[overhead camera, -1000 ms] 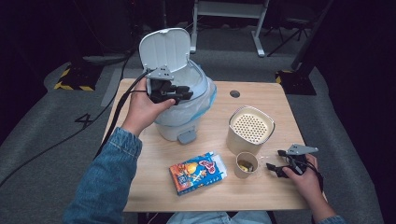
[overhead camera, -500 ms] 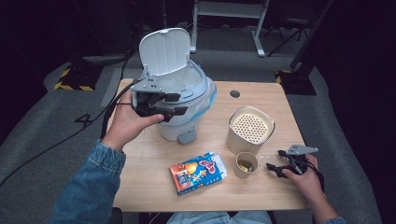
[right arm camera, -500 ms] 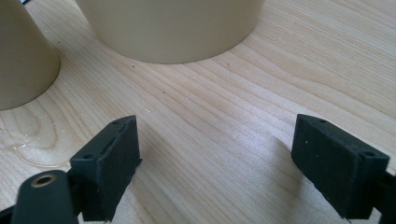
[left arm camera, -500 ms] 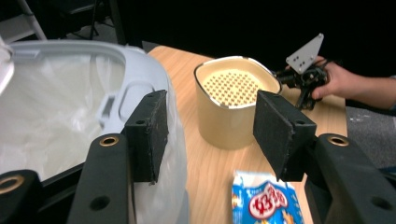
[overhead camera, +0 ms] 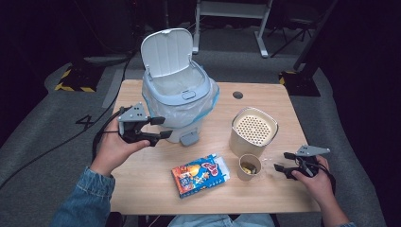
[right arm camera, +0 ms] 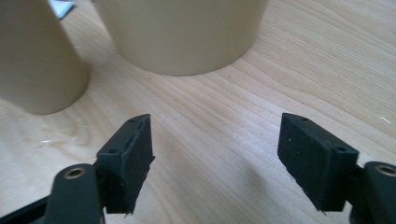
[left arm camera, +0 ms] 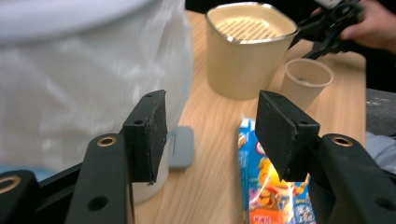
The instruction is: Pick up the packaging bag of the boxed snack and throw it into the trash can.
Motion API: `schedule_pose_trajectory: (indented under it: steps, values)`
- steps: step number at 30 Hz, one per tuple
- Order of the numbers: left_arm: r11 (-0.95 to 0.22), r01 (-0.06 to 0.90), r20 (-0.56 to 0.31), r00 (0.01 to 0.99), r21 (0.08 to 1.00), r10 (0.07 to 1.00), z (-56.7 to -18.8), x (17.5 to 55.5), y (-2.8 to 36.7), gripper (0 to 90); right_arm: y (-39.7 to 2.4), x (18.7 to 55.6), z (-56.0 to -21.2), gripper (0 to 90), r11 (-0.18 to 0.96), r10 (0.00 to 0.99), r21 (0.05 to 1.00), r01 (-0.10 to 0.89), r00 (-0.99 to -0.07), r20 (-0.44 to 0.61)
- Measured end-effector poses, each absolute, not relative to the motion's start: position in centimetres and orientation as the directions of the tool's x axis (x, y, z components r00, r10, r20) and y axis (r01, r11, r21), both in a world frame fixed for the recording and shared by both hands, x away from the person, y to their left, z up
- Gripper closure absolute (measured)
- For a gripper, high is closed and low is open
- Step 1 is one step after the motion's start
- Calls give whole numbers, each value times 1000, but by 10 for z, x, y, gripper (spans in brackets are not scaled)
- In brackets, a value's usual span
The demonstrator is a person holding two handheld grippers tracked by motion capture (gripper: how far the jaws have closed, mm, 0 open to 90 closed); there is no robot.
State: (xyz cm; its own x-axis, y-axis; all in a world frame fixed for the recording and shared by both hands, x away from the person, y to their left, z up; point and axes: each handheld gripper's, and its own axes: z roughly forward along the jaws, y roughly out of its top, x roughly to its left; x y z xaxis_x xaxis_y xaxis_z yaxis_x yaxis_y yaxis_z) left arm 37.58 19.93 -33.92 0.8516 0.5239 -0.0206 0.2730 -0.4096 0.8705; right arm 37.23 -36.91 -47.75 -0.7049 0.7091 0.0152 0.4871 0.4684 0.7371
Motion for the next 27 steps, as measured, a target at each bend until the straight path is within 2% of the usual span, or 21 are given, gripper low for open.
schedule_pose_trajectory:
  steps: [4, 13, 14, 20, 24, 27]
  values:
    - [-409, 306, -22, 822, 860, 569, -362, 370, 210, 439, -366, 369, -464, 315, 472, 689, 744, 473, -724, 23]
    - [-398, 362, -59, 797, 843, 601, -401, 365, 221, 448, -358, 364, -436, 320, 474, 661, 766, 435, -750, 17]
    - [-407, 384, -71, 794, 829, 604, -415, 365, 222, 449, -355, 363, -429, 320, 469, 654, 773, 426, -756, 20]
    - [-439, 414, -71, 787, 798, 613, -438, 366, 222, 453, -347, 359, -411, 319, 470, 630, 789, 395, -777, 14]
    - [-502, 411, -29, 795, 761, 607, -454, 367, 221, 451, -340, 357, -401, 312, 463, 606, 803, 375, -795, 22]
    - [-512, 429, -39, 793, 745, 608, -462, 367, 223, 451, -334, 356, -397, 306, 461, 588, 807, 368, -808, 32]
